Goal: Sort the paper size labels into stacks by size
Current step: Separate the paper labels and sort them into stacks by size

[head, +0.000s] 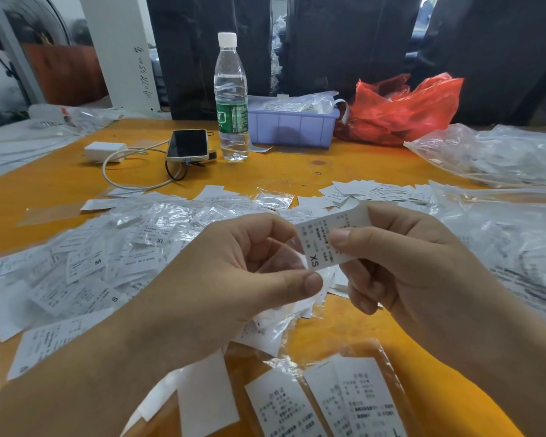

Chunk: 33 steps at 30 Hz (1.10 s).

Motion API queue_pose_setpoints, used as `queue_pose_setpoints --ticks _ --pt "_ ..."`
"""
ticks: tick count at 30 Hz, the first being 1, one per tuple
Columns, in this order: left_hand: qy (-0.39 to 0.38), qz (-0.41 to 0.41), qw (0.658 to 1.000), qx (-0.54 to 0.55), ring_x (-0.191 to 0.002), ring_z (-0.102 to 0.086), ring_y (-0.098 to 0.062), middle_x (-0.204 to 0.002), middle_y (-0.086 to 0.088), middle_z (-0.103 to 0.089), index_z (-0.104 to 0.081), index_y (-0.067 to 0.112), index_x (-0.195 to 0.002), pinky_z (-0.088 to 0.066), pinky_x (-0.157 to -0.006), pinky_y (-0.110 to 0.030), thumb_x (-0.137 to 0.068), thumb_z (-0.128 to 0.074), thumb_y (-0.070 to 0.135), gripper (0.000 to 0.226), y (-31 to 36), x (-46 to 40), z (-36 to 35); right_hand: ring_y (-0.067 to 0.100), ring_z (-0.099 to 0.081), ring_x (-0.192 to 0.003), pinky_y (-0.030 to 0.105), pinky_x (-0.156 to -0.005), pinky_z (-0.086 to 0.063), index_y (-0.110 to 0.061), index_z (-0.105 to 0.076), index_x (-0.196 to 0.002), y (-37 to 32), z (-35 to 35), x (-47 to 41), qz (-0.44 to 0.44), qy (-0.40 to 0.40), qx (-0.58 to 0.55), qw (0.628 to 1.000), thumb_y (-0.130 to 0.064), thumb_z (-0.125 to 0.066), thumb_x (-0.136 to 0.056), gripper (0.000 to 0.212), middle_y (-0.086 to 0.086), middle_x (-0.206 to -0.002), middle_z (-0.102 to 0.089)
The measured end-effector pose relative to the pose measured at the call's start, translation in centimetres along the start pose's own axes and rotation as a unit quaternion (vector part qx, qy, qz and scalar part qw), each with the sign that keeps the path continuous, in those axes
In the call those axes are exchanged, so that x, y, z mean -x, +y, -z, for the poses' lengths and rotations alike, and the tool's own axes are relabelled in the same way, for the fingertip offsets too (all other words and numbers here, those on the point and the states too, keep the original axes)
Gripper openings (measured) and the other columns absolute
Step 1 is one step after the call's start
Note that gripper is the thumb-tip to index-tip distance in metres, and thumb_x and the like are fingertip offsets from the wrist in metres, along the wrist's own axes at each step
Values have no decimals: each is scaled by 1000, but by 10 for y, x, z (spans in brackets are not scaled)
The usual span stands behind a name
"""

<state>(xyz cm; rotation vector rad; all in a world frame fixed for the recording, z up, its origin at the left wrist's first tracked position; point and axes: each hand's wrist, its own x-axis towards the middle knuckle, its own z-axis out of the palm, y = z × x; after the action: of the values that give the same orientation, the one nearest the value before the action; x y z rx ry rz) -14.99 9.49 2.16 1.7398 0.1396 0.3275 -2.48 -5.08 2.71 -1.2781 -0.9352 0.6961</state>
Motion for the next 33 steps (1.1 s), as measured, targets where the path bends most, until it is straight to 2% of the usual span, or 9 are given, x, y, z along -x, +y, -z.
queue_pose_setpoints --ticks 3,9,14,17,20,24,28,33 --pt "13 -12 1000 -8 -69 -68 -14 -86 -11 -74 -73 27 -89 -57 -62 -22 -53 -83 37 39 1 0 0 12 -38 -41 24 -41 -39 -21 -71 -61 0 -3 -1 -9 -14 9 1000 -16 -62 -77 19 5 -51 -47" --pt "29 -24 999 -6 -68 -69 -12 -87 -6 -75 -73 29 -86 -58 -59 -24 -54 -83 36 34 2 1 0 11 -41 -43 23 -42 -39 -19 -73 -70 -2 0 0 19 4 65 998 -20 -63 -78 13 1 -50 -51" --pt "45 -30 999 1 -66 -69 -11 -81 -6 -74 -73 32 -86 -56 -55 -22 -52 -82 38 36 1 -1 1 12 -43 -43 25 -42 -38 -27 -70 -60 -5 1 1 23 -15 96 995 -20 -63 -78 20 0 -50 -52" --pt "48 -31 998 0 -68 -70 -10 -79 -1 -75 -72 33 -86 -55 -54 -21 -53 -82 38 35 2 -1 1 13 -43 -43 25 -43 -38 -24 -71 -64 -5 1 1 30 -15 114 993 -21 -63 -78 16 1 -51 -53" --pt "42 -28 999 -3 -67 -70 -12 -80 -1 -76 -72 33 -86 -55 -55 -21 -58 -85 33 31 2 -1 1 13 -44 -45 24 -44 -39 -13 -72 -75 -3 2 2 48 14 114 992 -22 -62 -79 14 2 -52 -53" --pt "69 -23 997 4 -64 -69 -11 -75 -1 -75 -73 35 -87 -54 -53 -21 -52 -82 33 37 1 -1 0 12 -43 -45 24 -44 -40 -10 -69 -73 -3 4 2 70 63 93 991 -21 -62 -78 15 2 -52 -51" --pt "55 -23 998 4 -70 -71 -14 -82 -1 -77 -71 38 -89 -55 -54 -21 -55 -89 31 39 1 -1 0 13 -43 -44 24 -43 -40 -10 -69 -73 -2 2 3 66 54 91 992 -21 -62 -79 14 1 -51 -52" --pt "50 -24 998 -2 -74 -72 -14 -86 1 -77 -70 39 -92 -55 -56 -21 -55 -84 37 40 1 -2 0 14 -42 -44 24 -45 -41 -8 -70 -76 3 -3 3 62 36 71 995 -19 -61 -80 15 1 -50 -52"
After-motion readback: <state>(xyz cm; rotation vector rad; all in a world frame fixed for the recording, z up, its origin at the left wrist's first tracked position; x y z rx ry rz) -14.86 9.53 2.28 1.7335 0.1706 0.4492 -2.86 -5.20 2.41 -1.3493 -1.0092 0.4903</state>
